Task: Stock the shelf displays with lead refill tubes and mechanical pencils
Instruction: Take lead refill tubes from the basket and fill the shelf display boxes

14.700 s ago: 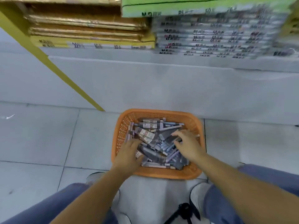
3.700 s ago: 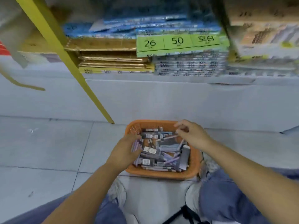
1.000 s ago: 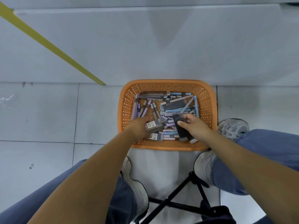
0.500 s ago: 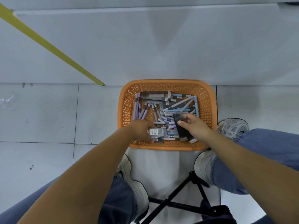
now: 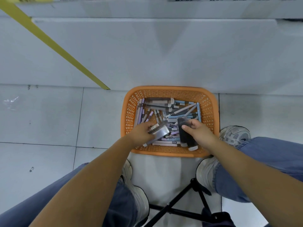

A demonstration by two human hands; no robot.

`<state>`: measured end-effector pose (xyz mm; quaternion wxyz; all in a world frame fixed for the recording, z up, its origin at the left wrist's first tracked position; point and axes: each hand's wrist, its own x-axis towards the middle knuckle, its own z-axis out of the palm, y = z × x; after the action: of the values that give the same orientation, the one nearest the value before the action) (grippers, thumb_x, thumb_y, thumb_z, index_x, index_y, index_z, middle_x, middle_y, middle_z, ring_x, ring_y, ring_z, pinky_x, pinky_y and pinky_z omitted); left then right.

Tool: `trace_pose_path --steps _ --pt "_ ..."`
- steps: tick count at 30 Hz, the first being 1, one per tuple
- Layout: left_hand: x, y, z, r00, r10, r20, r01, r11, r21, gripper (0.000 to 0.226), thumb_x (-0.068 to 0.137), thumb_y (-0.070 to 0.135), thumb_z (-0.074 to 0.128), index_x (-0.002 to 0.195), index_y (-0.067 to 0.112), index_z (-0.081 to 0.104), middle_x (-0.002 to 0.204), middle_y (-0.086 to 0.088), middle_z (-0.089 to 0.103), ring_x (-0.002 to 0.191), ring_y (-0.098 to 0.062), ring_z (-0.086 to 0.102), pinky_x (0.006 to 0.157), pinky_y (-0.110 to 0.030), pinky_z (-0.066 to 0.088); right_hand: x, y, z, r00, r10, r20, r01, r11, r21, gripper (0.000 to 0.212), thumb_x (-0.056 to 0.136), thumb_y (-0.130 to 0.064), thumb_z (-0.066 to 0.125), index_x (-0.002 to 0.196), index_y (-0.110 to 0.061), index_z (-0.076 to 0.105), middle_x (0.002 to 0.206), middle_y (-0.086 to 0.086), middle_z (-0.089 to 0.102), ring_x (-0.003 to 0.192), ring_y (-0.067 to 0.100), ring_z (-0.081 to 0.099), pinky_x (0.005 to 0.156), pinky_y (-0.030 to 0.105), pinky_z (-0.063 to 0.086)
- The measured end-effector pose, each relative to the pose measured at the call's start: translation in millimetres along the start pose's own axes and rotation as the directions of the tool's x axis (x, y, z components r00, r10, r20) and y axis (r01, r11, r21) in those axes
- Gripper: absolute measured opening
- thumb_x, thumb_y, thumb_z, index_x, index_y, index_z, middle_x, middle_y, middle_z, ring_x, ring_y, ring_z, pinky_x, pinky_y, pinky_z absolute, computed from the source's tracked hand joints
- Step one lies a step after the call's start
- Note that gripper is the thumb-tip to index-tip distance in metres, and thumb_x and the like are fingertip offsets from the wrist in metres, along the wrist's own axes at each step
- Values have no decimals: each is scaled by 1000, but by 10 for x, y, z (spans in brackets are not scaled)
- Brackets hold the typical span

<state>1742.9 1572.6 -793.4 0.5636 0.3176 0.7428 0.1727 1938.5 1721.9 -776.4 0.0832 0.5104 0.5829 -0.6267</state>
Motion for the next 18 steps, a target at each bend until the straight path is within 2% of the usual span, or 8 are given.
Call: trace_pose_path --steps 4,5,7,9,12,15,17,18 --pt "-150 256 -20 997 -77 13 75 898 -433 37 96 14 61 131 21 54 118 -9 66 107 -26 65 91 -38 55 -93 -198 13 998 -50 -29 53 993 108 14 95 -31 60 107 -26 64 114 2 67 102 22 64 78 41 55" --pt "-201 342 -18 997 -76 29 80 842 -533 38 95 16 61 132 22 54 118 -8 67 107 -25 66 89 -38 56 -121 -277 25 998 -58 -33 63 986 155 16 93 -32 61 108 -27 65 115 2 67 103 23 65 83 46 56" --pt "-311 532 -18 998 -1 60 41 742 -669 40 88 24 69 126 27 59 116 -4 72 106 -22 70 86 -35 56 -205 -447 41 994 -99 -45 106 970 220 17 90 -34 64 106 -32 68 114 -4 69 105 19 66 88 44 55" --pt "-435 735 -34 994 104 23 -57 698 -714 43 81 26 78 122 26 63 110 0 76 101 -16 73 84 -31 56 -318 -626 31 978 -182 -101 200 956 213 20 88 -38 67 108 -34 69 111 -12 70 109 15 63 92 40 52" --pt "-671 1023 -122 979 150 -135 -202 690 -695 37 85 14 77 119 10 64 92 -2 74 73 -13 70 60 -23 52 -562 -902 -32 950 -283 -134 310 916 257 12 88 -32 68 99 -31 74 103 -4 74 101 20 67 94 53 51" --pt "-977 1300 -236 954 180 -239 -295 697 -654 23 91 10 69 113 6 67 86 -7 75 70 -20 67 59 -27 51 -855 -1210 -106 915 -381 -133 403 882 243 16 87 -33 69 97 -22 75 94 8 75 90 30 71 86 60 52" --pt "-1206 1480 -339 930 226 -291 -364 688 -628 14 94 10 63 108 10 68 79 0 76 64 -12 69 54 -21 52 -1064 -1448 -156 876 -469 -117 483 846 225 20 89 -31 67 99 -15 73 97 10 75 92 33 70 87 56 54" --pt "-1326 1576 -402 918 258 -301 -394 682 -616 15 96 12 61 109 11 69 84 -2 77 70 -13 72 59 -23 55 -1183 -1586 -184 848 -521 -99 529 825 200 19 90 -31 66 100 -17 73 98 7 75 93 29 71 87 50 56"
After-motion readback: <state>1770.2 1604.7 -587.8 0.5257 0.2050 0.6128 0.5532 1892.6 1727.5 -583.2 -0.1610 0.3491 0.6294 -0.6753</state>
